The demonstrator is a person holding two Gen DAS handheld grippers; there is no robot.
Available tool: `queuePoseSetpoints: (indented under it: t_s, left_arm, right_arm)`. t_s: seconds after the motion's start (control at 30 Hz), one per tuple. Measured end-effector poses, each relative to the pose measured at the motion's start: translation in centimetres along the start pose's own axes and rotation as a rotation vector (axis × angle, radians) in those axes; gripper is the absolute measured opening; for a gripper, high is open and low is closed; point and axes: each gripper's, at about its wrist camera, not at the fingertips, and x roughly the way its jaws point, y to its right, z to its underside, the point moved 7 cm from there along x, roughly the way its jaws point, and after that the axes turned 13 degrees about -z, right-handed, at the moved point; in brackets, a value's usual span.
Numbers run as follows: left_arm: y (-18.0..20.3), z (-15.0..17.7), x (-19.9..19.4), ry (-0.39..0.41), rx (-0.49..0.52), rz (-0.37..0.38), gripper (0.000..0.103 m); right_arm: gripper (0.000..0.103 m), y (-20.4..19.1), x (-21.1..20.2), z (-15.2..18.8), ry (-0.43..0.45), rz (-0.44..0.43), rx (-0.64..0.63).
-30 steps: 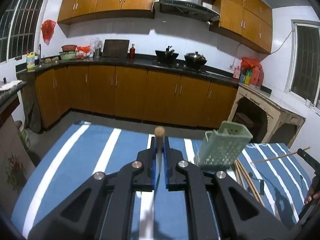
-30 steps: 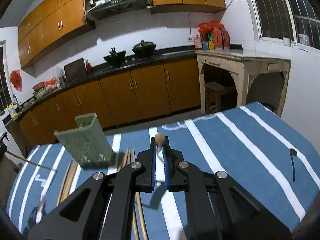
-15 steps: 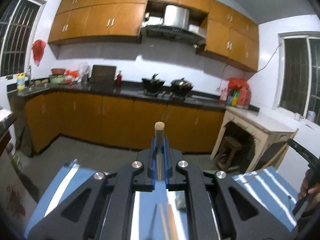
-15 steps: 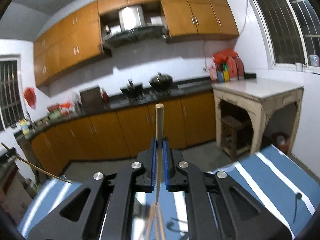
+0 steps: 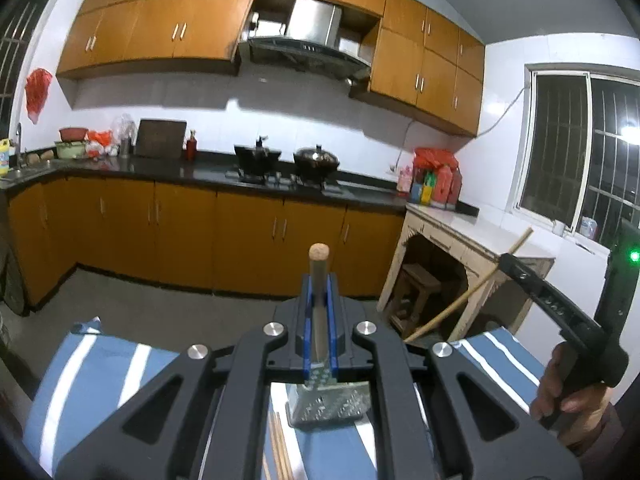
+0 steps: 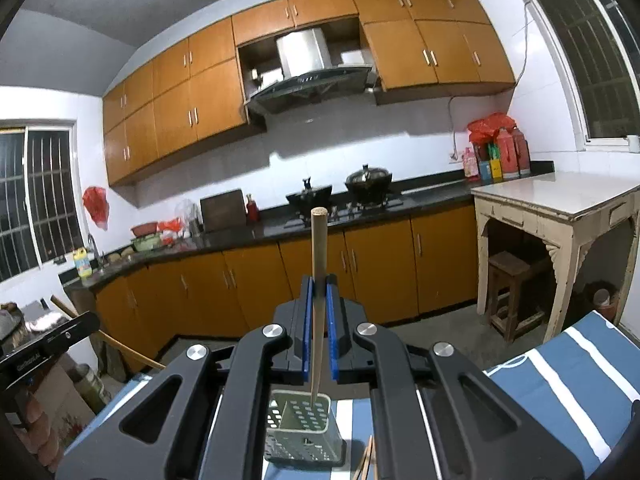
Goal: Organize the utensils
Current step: 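Lift the chopsticks upright with both grippers and carry them over the green holder, then lower the chopsticks into the green holder and open both grippers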
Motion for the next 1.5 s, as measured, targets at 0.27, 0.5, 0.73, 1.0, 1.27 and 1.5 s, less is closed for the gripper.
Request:
queuePoseSetpoints:
  t_s: [0.27, 0.5, 0.73, 1.0, 1.27, 1.5]
  left_arm:
    - [0.4, 4.0, 3.0, -0.075, 0.024, -0.015, 0.007]
    - [0.5, 5.8, 4.6, -0.122, 0.032, -0.023, 0.008]
    - [-0.9, 5.6, 3.5, -0.104, 0.004, -0.042, 0.02]
    - [-3.4, 5.7, -0.5, -0.057, -0.021, -0.074, 0.029]
    - [-6.7, 12.6, -1.3, -0.151, 0.01, -0.163, 0.035]
    - [-8.7, 22.0, 1.5, -0.362, 0.009, -0.187, 0.035]
  right_arm:
    - [0.007, 0.1, 2.1, 3.2, -0.076, 0.002, 0.012]
    - [0.008, 0.1, 2.3, 4.3, -0.115, -0.022, 0.03]
    - [0.028, 0.6, 0.5, 4.0, -0.095, -0.011, 0.047]
    - [0.028, 2.1, -3.8, 5.4, -0.094, 0.037, 0.054]
    - [0.028, 6.2, -4.4, 15.5, -0.323, 0.132, 0.11]
    - [0.025, 6.6, -2.2, 25.1, -0.576, 0.109, 0.141]
